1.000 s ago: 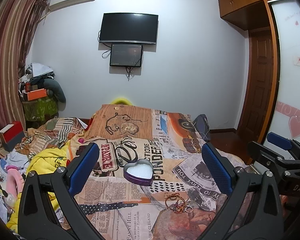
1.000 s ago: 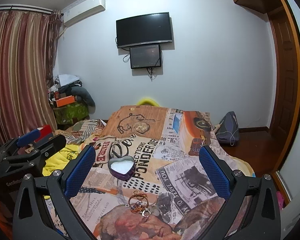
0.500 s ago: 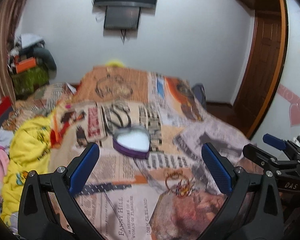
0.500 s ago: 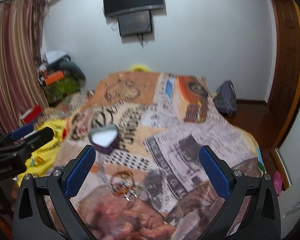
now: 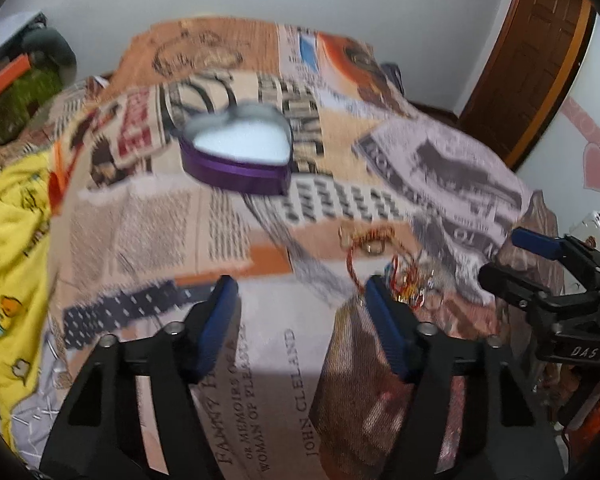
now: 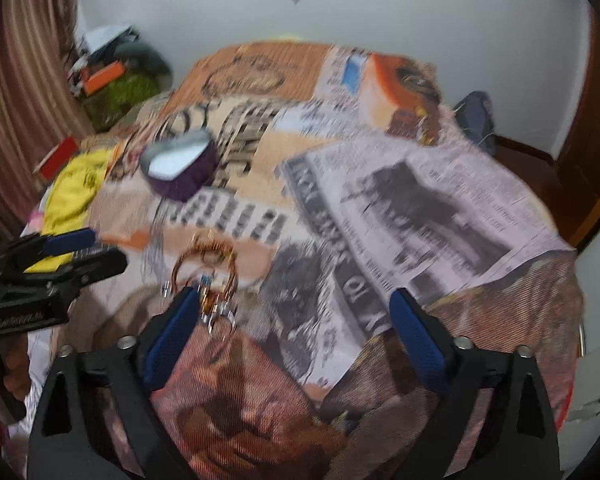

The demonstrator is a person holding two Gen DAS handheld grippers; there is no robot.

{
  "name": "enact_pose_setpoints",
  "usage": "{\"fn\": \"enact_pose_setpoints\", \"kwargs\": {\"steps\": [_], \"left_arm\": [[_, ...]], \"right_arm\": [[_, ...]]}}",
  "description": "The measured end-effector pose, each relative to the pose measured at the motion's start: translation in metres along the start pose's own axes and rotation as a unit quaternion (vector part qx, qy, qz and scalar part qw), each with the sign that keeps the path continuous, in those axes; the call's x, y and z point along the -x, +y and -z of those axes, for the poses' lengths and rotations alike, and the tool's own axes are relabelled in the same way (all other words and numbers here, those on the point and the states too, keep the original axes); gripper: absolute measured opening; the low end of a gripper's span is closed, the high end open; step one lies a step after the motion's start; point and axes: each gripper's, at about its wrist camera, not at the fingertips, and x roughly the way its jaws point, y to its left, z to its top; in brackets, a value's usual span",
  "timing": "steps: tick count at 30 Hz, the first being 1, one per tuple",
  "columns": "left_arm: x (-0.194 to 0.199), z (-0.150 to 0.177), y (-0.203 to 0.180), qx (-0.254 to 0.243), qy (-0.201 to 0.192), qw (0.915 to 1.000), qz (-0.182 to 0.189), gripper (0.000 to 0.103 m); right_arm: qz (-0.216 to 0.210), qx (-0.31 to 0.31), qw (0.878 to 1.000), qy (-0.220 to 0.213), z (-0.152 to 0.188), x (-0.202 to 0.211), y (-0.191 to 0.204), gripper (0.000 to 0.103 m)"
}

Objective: Organize jewelry

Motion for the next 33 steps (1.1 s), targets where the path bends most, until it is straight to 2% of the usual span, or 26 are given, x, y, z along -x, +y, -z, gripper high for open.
{"fn": "enact_pose_setpoints", "kwargs": {"steps": [2,6,7,8,10,12,15,17,24,27,29,33], "left_arm": [[-0.005,0.004,0.000,-0.004,0.012,0.9999,0.010,0.058],[-0.006,0.010,-0.006,-0.016,0.015,0.9996,0.020,0.057],[-0.005,0.009,-0.007,-0.018,0.017,0.9994,0.026,0.056],[-0.005,0.009,-0.008,-0.021,0.018,0.9991,0.033,0.053],[-0.005,0.010,-0.012,-0.031,0.021,0.9984,0.042,0.049],[-0.009,0.011,-0.014,-0.041,0.025,0.9979,0.044,0.044],[-0.013,0.008,-0.015,-0.047,0.030,0.9971,0.052,0.039],[-0.015,0.007,-0.015,-0.049,0.033,0.9964,0.060,0.030],[-0.027,0.003,-0.023,-0.067,0.045,0.9942,0.071,0.028],[-0.031,0.003,-0.028,-0.078,0.044,0.9940,0.062,0.020],[-0.033,0.003,-0.029,-0.081,0.043,0.9940,0.060,0.010],[-0.035,0.002,-0.026,-0.071,0.042,0.9940,0.072,0.009]], "right_arm": [[-0.017,0.012,1.000,0.019,0.006,-0.008,0.005,0.075],[-0.058,0.025,0.997,0.040,0.017,-0.017,0.015,0.064],[-0.065,0.029,0.996,0.046,0.019,-0.020,0.018,0.057],[-0.069,0.032,0.996,0.050,0.020,-0.022,0.021,0.051],[-0.078,0.040,0.994,0.060,0.022,-0.029,0.025,0.044],[-0.073,0.047,0.994,0.058,0.022,-0.032,0.027,0.042],[-0.074,0.052,0.994,0.056,0.021,-0.036,0.027,0.033],[-0.073,0.054,0.994,0.056,0.021,-0.038,0.025,0.027],[-0.068,0.071,0.994,0.049,0.020,-0.043,0.030,0.019],[-0.070,0.069,0.994,0.047,0.020,-0.044,0.030,0.019],[-0.073,0.063,0.994,0.046,0.020,-0.044,0.028,0.019],[-0.074,0.056,0.995,0.045,0.020,-0.044,0.028,0.019]]}}
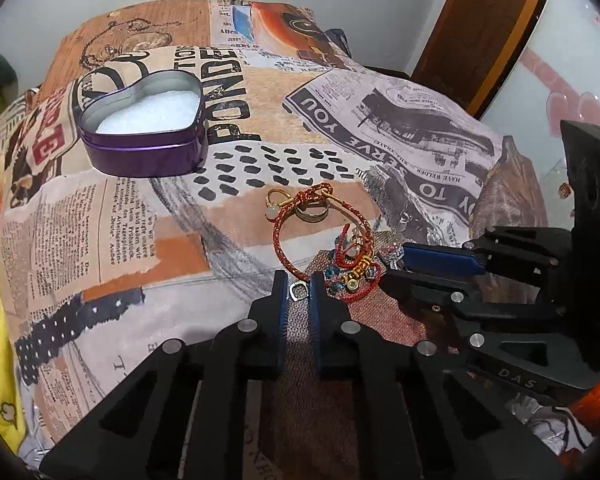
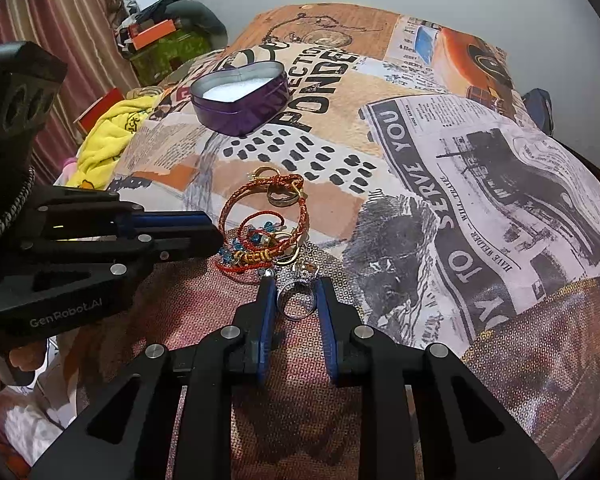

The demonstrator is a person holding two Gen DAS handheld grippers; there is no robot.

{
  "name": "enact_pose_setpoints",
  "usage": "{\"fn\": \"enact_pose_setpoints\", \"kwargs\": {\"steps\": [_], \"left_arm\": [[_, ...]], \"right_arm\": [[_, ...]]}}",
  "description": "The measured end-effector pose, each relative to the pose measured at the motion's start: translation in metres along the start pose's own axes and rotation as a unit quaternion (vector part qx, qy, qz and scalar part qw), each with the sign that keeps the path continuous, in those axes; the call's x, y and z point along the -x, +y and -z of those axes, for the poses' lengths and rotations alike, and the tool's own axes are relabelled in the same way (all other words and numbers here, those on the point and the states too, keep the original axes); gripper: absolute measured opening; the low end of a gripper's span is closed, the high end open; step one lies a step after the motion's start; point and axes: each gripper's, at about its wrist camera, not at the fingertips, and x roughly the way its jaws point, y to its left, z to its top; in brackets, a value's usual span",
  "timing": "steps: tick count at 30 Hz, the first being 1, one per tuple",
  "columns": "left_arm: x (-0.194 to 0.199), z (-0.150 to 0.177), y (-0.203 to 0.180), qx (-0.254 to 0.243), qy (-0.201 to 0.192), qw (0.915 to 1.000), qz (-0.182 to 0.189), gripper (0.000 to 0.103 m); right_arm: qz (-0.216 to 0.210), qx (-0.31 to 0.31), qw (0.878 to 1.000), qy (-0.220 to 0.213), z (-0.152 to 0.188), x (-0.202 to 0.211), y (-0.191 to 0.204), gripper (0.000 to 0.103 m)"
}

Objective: Organize jewelry

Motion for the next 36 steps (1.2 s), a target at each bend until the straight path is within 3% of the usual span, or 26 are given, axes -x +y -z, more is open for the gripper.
{"fn": "enact_pose_setpoints", "kwargs": {"steps": [12,24,36], "left_arm": [[0.017,0.000,0.001,0.010,-0.021,0.9995,-0.020,0.009],[0.064,-0.022,0.012,0.016,-0.097,0.9940,-0.047,0.009],[0.097,-0.043,0.036,0.032,-0.154,0.9848,-0.073,0.009]], "right_arm": [[0.012,-0.025,0.999,-0.018,-0.009,0.015,-0.008,0.019],[0.017,-0.016,0.997,-0.070,-0.043,0.041,0.004,0.019],[-0.006,0.003,0.993,-0.119,-0.086,0.050,0.029,0.019]]}}
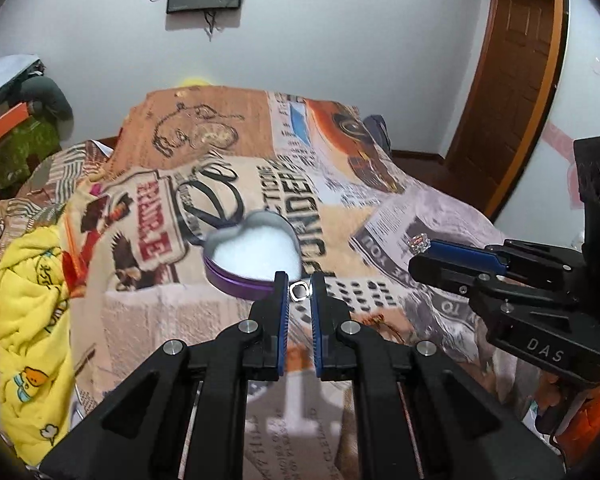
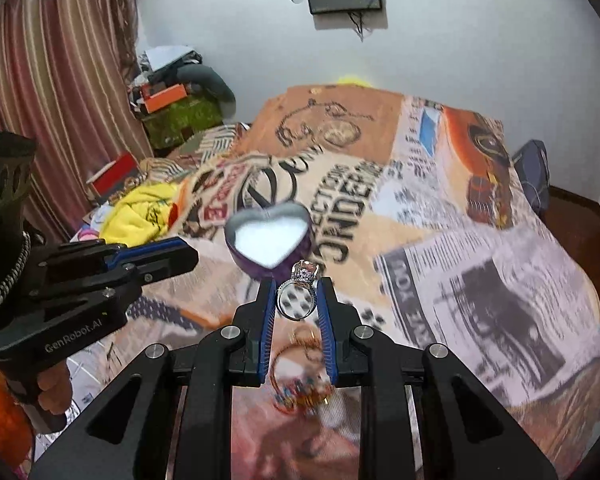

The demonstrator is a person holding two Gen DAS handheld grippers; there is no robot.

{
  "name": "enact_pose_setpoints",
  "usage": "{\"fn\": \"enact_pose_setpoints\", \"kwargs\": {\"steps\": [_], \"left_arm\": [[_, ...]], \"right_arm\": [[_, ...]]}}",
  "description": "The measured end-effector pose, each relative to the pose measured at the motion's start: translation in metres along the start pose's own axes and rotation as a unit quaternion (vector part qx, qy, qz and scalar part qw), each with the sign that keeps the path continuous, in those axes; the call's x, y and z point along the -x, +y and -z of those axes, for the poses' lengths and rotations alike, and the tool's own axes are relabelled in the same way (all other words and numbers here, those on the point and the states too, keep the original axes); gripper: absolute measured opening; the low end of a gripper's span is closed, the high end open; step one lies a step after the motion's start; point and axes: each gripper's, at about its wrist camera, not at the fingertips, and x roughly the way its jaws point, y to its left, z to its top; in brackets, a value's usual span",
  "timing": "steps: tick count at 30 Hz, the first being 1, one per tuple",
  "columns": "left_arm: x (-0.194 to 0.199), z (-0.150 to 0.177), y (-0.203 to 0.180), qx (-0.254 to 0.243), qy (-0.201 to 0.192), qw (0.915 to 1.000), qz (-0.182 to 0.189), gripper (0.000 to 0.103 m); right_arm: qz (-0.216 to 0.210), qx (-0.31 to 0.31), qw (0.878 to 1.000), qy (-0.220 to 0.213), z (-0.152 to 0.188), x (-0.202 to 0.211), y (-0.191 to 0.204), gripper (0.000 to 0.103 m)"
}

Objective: Organize jewelry
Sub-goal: 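Carry both pieces over the heart tin and open both grippers to drop them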

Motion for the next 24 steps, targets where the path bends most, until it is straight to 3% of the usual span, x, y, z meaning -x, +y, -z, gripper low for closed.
{"fn": "enact_pose_setpoints", "kwargs": {"steps": [15,24], "left_arm": [[-0.011,-0.021,0.036,0.018,-0.022,0.9993,-0.024,0.009],[-0.041,-0.026,0.055,0.037,0.002,0.9993,-0.002,0.009]], "right_arm": [[-0.016,0.011,1.000,-0.020,-0.043,-0.034,0.008,0.019],[-0.036,0.014,0.999,0.006,-0.052,-0.068,0.012,0.019]]}}
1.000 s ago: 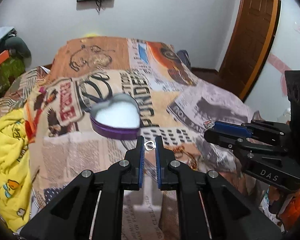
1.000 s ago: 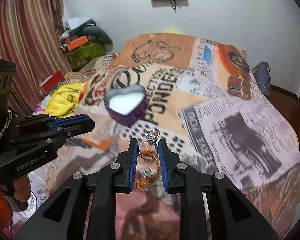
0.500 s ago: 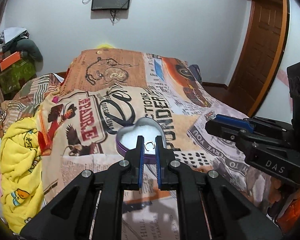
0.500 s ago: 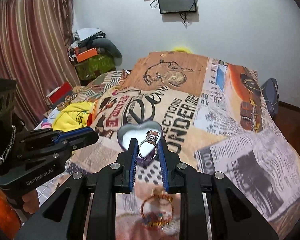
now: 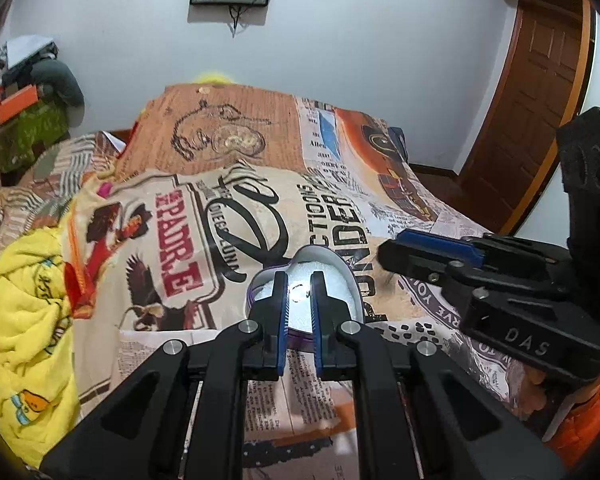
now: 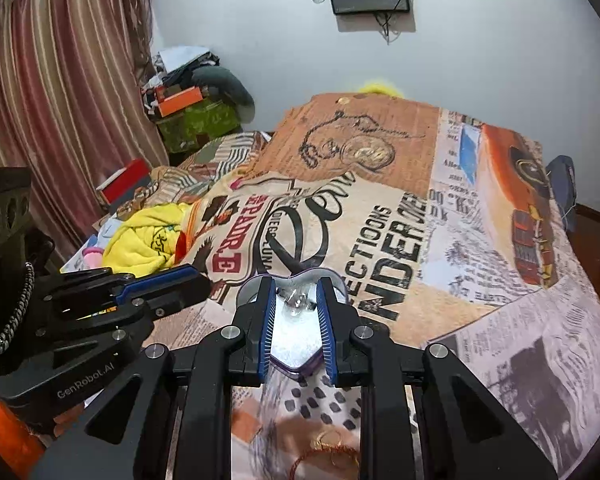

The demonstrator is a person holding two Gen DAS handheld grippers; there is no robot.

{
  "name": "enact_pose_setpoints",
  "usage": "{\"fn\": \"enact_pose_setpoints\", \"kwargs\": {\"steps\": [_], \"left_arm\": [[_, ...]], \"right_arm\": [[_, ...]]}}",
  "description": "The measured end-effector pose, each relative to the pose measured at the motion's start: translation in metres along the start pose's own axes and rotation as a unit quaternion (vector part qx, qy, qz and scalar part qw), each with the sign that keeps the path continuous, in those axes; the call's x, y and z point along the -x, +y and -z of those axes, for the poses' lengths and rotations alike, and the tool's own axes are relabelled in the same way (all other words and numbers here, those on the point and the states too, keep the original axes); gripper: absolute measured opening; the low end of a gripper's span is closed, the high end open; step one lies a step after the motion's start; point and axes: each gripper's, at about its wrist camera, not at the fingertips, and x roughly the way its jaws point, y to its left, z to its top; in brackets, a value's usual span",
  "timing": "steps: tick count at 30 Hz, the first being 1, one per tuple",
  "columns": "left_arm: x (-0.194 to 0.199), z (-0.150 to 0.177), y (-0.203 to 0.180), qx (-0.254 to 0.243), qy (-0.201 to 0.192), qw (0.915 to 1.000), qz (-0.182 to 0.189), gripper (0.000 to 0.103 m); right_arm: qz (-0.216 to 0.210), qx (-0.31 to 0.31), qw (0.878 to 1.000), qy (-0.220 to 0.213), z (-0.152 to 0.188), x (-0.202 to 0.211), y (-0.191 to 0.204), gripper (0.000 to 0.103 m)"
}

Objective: Organize jewelry
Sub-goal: 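Carry both pieces over the heart tin and open both grippers to drop them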

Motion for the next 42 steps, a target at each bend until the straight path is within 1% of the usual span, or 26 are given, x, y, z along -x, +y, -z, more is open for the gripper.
{"fn": "enact_pose_setpoints", "kwargs": {"steps": [4,8,13,19,21,22,23,24,25,27,30,31,32,33,35,40,42], "left_arm": [[-0.016,0.002,0.005,0.003,0.017,0.9998,0.008,0.009],[-0.029,0.003,0.007,0.003,0.030,0.9994,0.013,0.009],[-0.039,0.000,0.005,-0.003,0.035,0.9993,0.013,0.009],[-0.045,-0.004,-0.002,-0.012,0.039,0.9991,0.003,0.009],[-0.045,-0.005,-0.004,-0.015,0.041,0.9990,-0.002,0.013],[-0.044,-0.006,-0.005,-0.016,0.041,0.9990,-0.006,0.021],[-0.043,-0.006,-0.005,-0.017,0.041,0.9990,-0.010,0.025],[-0.039,-0.006,-0.006,-0.017,0.036,0.9991,-0.017,0.033],[-0.036,-0.006,-0.006,-0.016,0.032,0.9991,-0.021,0.034],[-0.031,-0.006,-0.005,-0.014,0.030,0.9991,-0.025,0.035],[-0.017,-0.008,-0.004,-0.009,0.022,0.9992,-0.034,0.035],[-0.012,-0.008,-0.004,-0.009,0.018,0.9991,-0.038,0.036],[-0.007,-0.008,-0.004,-0.009,0.014,0.9990,-0.041,0.038],[-0.003,-0.008,-0.004,-0.010,0.012,0.9989,-0.044,0.040],[0.009,-0.008,-0.005,-0.010,0.003,0.9987,-0.050,0.046],[0.030,-0.004,-0.010,-0.016,-0.005,0.9979,-0.062,0.052],[0.038,-0.002,-0.012,-0.017,-0.006,0.9978,-0.063,0.055]], "right_arm": [[-0.009,-0.004,1.000,0.024,0.000,-0.018,-0.003,0.019],[-0.008,-0.002,0.999,0.035,0.001,-0.028,-0.005,0.019],[-0.005,-0.012,0.999,0.035,0.003,-0.028,-0.012,0.019],[0.015,-0.013,0.999,0.033,0.007,-0.025,-0.020,0.019],[0.021,-0.013,0.999,0.032,0.008,-0.021,-0.021,0.019],[0.021,-0.014,0.999,0.032,0.008,-0.020,-0.022,0.019],[0.022,-0.015,0.999,0.032,0.008,-0.017,-0.022,0.019],[0.024,-0.015,0.999,0.033,0.008,-0.016,-0.022,0.019],[0.026,-0.016,0.999,0.033,0.008,-0.014,-0.023,0.019],[0.029,-0.018,0.999,0.034,0.009,-0.008,-0.023,0.020],[0.036,-0.019,0.999,0.029,0.009,0.001,-0.023,0.026],[0.040,-0.020,0.999,0.024,0.009,0.006,-0.023,0.032],[0.043,-0.021,0.999,0.021,0.009,0.010,-0.022,0.038],[0.046,-0.022,0.999,0.017,0.009,0.014,-0.022,0.041],[0.055,-0.023,0.998,0.007,0.010,0.024,-0.023,0.047],[0.069,-0.026,0.997,-0.005,0.013,0.044,-0.022,0.055],[0.073,-0.026,0.997,-0.007,0.014,0.049,-0.022,0.055]]}}
